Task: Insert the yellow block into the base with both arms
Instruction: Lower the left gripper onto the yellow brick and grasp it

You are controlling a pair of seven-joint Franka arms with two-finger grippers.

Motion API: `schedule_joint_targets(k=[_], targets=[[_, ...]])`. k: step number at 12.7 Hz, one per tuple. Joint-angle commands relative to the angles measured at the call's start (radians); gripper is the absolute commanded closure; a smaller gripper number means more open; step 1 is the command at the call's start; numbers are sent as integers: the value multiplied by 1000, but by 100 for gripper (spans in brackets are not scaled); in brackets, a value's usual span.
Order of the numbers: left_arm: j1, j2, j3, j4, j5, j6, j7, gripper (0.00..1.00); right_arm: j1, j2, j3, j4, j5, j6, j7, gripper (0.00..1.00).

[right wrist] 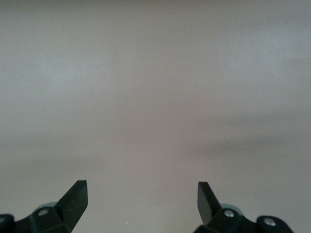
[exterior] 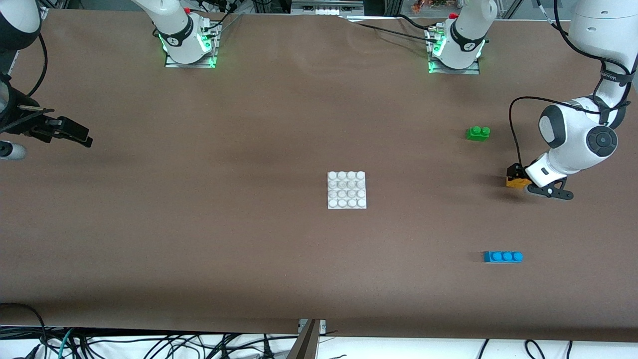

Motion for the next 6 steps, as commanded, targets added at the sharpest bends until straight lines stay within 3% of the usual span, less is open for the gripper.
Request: schedule_joint_targets(k=[1,4,6], targets=[[5,21,-4,19,-27,3,15,30,0,-12,13,0,-19,-17,1,0],[5,1,-4,20,-25,2,15,48,2,-12,13,0,-18,-17,3,0],[5,-74,-4,16,-27,-24,6,73,0,-12,9,0,-13,-19,3,0]])
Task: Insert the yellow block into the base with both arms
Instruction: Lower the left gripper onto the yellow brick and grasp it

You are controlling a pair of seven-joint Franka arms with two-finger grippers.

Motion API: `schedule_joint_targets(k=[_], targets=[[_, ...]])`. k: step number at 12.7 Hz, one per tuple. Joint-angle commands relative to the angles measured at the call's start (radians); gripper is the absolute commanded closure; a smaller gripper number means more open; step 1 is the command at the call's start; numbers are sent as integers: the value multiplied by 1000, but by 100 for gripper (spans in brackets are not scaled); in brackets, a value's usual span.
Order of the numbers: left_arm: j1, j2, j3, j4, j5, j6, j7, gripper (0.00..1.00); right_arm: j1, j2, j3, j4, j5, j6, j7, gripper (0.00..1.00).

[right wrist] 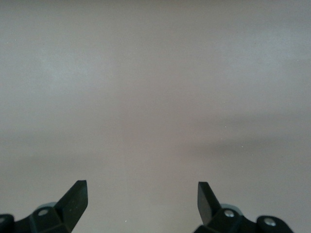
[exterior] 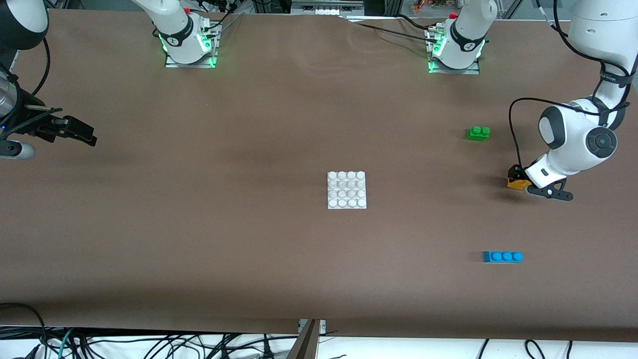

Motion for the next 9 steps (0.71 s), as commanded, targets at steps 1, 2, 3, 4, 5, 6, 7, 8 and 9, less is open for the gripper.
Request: schedule_joint_targets(k=[1,2,3,4,5,6,7,8,9], targets=[[2,-113,-5,0,-26,-77,-22,87,-4,-12,2,0,-10,-14,2,0],[-7,-165,-10,0,-26,-126,-31,98,-4,-12,2,-1,-9,-14,4,0],[-33,-209,-26,2,-28,-160,-60,100,-4,-10,2,0,-9,-4,4,0],[-79,-252,-33,4,-28,-184,-98,100,-5,-10,-1,0,-9,0,-2,0],[-131,-285,-39,4,-28,-205,-153,100,-5,-10,-1,0,-9,-3,-2,0],[-182,-305,-65,7,-37,-225,-231,100,-5,-10,-1,-1,-9,-6,1,0],[-214,-312,-109,34,-51,-251,-322,100,-5,-10,-1,0,-9,-4,-2,0],[-242,-305,-155,62,-75,-285,-424,100,-5,-10,-1,0,-9,-4,-2,0],[-275,-290,-193,86,-97,-302,-515,100,-5,-10,1,0,-9,-4,-2,0]])
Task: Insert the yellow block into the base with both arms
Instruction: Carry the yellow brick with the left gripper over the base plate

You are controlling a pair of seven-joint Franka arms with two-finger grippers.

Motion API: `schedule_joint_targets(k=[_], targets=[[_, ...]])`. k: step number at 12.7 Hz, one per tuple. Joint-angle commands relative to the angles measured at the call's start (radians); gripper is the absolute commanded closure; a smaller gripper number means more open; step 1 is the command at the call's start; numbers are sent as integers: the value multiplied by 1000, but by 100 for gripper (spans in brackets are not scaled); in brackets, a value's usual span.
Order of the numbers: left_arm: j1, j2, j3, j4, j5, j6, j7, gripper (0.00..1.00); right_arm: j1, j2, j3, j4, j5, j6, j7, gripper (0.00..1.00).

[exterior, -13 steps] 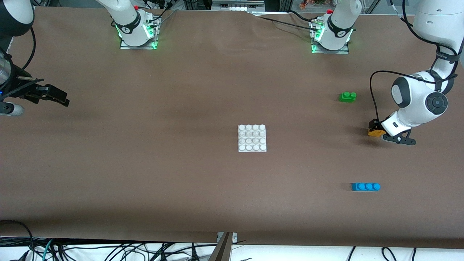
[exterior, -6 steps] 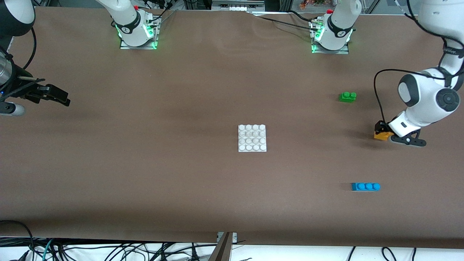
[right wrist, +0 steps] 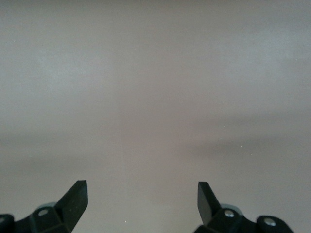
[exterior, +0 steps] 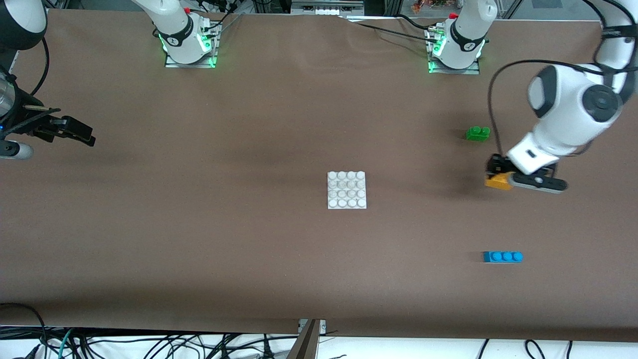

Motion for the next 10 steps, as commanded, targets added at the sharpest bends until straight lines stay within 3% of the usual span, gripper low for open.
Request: schedule_joint_targets(k=[1,4,10], targets=[[-80,38,-79,50,-47,-44,-209,100,-2,-10,5,0,-9,-4,-2,0],[-210,127,-133,93,-47,-38,-518,100,-2,-10,5,-2,-9,-4,1,0],[-374,407,-148,361,-57,-6,-806,100,-2,-10,5,-2,-9,-7,-2,0]])
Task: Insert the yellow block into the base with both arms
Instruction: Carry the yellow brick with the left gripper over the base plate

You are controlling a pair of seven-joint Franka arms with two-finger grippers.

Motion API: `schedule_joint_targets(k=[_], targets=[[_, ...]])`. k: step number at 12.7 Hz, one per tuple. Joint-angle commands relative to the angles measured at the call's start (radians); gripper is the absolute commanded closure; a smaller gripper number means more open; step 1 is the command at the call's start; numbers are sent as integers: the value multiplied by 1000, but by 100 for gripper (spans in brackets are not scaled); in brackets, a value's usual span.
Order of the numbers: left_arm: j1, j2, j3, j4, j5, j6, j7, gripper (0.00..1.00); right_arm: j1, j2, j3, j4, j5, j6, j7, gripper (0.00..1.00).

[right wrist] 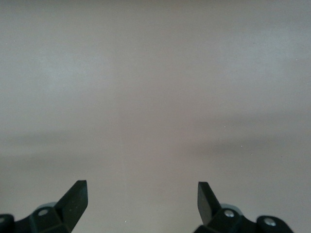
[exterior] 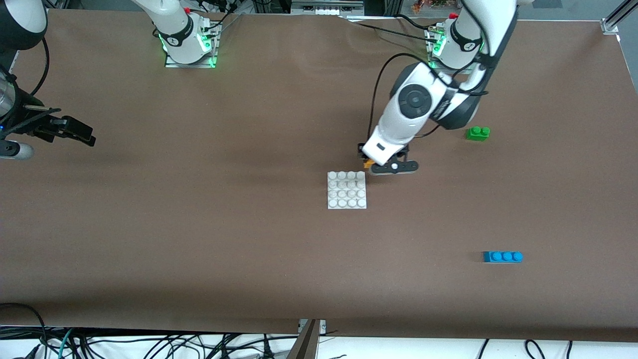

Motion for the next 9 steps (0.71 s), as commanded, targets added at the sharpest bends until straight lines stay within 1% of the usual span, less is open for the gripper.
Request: schedule_joint_targets(k=[1,3,4,9], targets=[[-52,168,11,166,-20,44,-98,100,-3,-10,4,-2,-9,-8,1,0],[-100,233,14,183,-11,127,-153,100,-3,-10,4,-2,-7,-8,-2,0],[-110,242,22,183,-11,148,-156,100,-3,-10,4,-2,-7,-10,-2,0],[-111,234,48,183,-6,149,-138,100,-3,-10,4,-2,-7,-13,-4,0]])
